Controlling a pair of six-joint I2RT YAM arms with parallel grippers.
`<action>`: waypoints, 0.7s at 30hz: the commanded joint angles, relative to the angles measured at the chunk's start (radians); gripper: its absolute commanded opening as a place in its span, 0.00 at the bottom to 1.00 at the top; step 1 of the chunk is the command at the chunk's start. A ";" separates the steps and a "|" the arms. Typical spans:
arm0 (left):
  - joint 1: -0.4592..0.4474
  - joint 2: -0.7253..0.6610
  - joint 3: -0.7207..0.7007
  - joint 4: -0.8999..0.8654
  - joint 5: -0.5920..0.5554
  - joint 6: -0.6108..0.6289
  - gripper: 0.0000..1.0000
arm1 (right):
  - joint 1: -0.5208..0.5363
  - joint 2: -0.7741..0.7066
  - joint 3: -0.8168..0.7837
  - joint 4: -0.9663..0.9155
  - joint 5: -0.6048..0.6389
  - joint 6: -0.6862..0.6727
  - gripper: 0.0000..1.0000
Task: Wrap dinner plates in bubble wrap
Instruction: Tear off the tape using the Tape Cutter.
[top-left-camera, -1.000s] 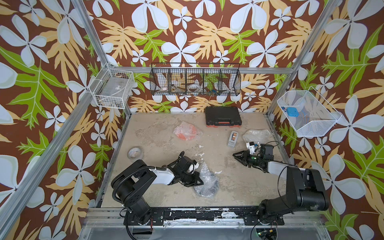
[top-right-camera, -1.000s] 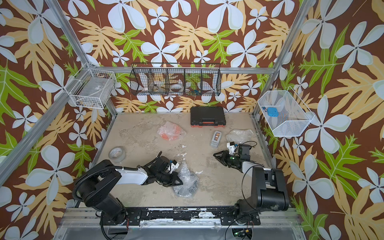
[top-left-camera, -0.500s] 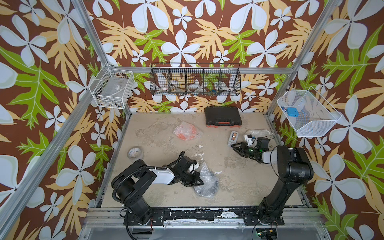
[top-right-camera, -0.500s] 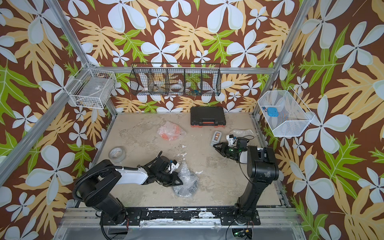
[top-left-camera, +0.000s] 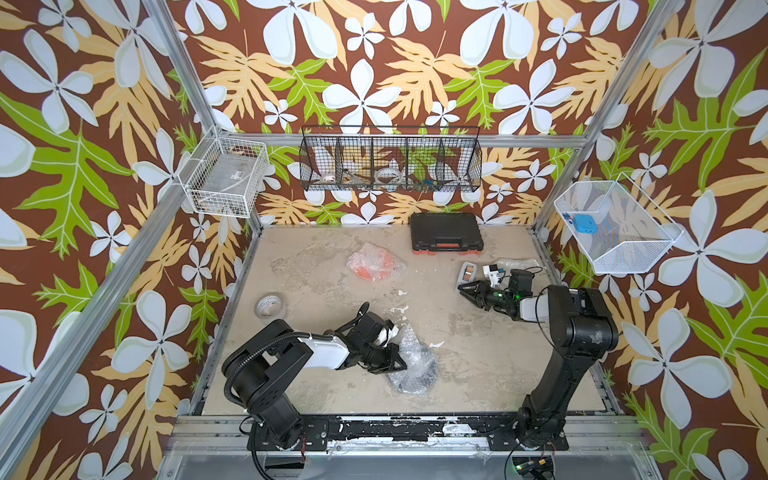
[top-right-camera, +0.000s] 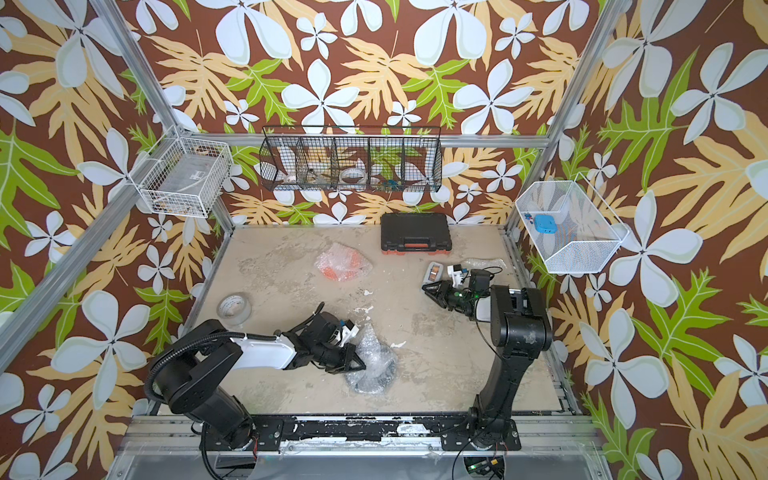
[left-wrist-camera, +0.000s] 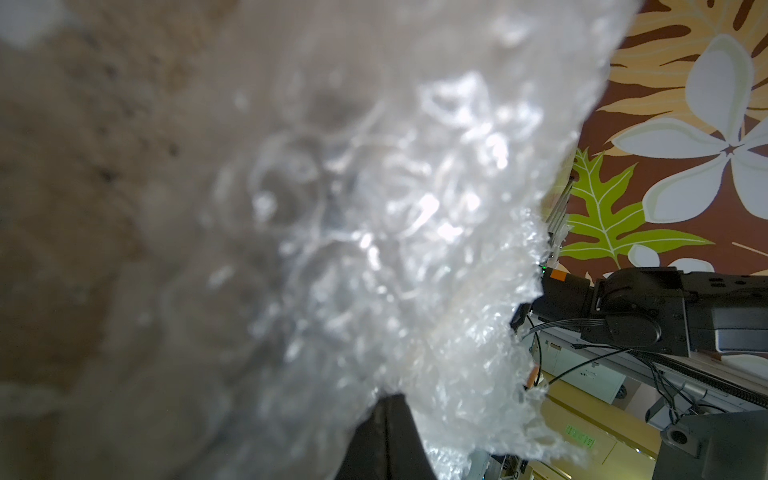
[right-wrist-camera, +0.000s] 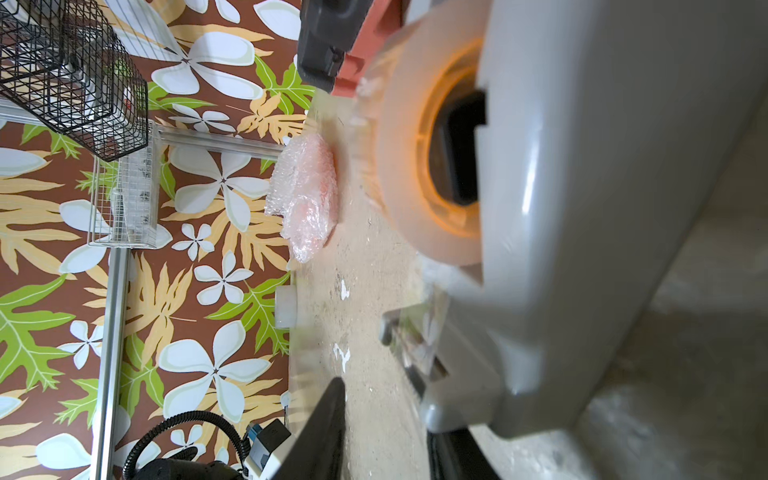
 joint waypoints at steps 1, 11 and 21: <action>-0.002 0.014 -0.016 -0.230 -0.106 -0.011 0.05 | -0.001 0.005 0.013 0.028 0.025 0.000 0.30; -0.002 0.018 -0.013 -0.231 -0.107 -0.010 0.05 | -0.001 0.018 0.017 0.022 0.025 -0.006 0.18; -0.002 0.023 -0.010 -0.237 -0.106 -0.003 0.05 | -0.001 0.019 0.024 -0.005 0.025 -0.024 0.06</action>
